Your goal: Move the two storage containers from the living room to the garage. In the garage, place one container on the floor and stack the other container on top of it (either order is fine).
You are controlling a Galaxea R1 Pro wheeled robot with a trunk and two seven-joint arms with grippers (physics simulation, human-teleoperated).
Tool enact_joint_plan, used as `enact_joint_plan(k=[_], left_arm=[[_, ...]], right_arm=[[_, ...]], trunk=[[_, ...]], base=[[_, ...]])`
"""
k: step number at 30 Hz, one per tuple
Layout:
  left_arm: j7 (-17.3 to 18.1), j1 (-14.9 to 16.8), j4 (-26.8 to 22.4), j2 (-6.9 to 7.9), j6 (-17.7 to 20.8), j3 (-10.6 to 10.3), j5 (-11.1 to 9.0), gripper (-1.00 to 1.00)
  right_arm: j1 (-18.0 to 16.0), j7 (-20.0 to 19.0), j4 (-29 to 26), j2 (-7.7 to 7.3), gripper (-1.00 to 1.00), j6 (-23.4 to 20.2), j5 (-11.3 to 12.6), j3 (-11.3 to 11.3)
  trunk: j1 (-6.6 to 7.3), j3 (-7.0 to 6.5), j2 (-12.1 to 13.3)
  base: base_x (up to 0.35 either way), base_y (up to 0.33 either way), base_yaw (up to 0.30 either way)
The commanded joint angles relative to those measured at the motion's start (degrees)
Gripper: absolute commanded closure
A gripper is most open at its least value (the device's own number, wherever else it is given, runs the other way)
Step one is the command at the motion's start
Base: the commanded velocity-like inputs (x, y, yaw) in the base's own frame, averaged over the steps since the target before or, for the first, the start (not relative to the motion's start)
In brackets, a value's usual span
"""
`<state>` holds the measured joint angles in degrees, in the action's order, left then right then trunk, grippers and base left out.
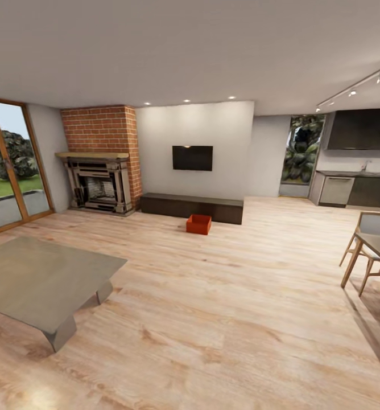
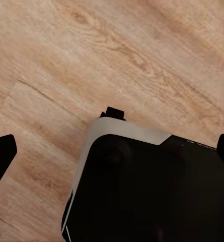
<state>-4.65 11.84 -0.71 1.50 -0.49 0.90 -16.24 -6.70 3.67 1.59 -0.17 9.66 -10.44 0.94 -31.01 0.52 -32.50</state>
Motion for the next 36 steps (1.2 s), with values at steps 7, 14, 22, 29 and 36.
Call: enact_joint_plan(k=[7,14,22,29,36], left_arm=[[-0.10,0.02,0.00,-0.01,-0.07,0.07,-0.19,-1.00],[-0.10,0.02,0.00,-0.01,-0.08,0.07,-0.18,-1.00],[-0.10,0.01,0.00,-0.01,-0.04,0.07,-0.19,-1.00],[-0.10,0.02,0.00,-0.01,-0.10,0.07,-0.19,-1.00],[-0.10,0.02,0.00,-0.01,-0.12,0.07,-0.11,-1.00]], right_arm=[[-0.07,0.28,0.17,0.01,-1.00,0.27,-0.54,0.12],[-0.07,0.28,0.17,0.02,-1.00,0.27,-0.54,0.12],[-0.07,0.28,0.17,0.02,-1.00,0.27,-0.54,0.12],[-0.07,0.28,0.17,0.00,-1.00,0.27,-0.55,0.12],[-0.07,0.28,0.17,0.03,-1.00,0.27,-0.54,0.12]], trunk=[[-0.05,0.05,-0.04],[-0.05,0.05,-0.04],[-0.05,0.05,-0.04],[-0.05,0.05,-0.04],[-0.05,0.05,-0.04]], base=[[0.323,0.000,0.000],[0.323,0.000,0.000],[0.323,0.000,0.000],[0.323,0.000,0.000],[0.322,0.000,0.000]])
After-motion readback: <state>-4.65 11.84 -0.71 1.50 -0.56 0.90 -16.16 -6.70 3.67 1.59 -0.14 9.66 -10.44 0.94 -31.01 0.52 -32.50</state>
